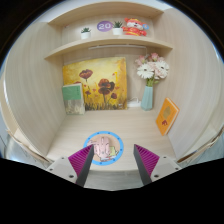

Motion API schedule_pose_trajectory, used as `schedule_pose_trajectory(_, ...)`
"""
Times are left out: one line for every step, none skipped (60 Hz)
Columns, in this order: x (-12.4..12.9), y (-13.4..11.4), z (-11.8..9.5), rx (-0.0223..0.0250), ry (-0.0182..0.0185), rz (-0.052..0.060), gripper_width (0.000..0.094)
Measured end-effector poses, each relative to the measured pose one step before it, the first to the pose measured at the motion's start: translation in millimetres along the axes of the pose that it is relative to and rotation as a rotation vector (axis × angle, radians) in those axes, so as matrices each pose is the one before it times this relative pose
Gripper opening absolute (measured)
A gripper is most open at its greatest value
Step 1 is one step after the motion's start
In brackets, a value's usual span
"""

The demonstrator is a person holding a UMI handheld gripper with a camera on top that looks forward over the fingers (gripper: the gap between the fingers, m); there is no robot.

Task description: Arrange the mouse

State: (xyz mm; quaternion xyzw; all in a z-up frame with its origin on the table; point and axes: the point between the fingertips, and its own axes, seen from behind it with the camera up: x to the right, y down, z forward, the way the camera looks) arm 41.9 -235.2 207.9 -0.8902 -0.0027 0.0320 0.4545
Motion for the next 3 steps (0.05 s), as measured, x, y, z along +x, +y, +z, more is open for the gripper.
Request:
schedule_pose_trajectory(0.63,0.34,-0.17,-0.00045,-0.00028,-0.0013,0.0792)
schedule_pose_trajectory(0.66,0.34,-0.07,-0.00018,-0.00042,-0.0014,0.0792)
schedule_pose_trajectory(0.33,0.19,-0.12,0.00001,-0.00035,-0.0011,0.0793)
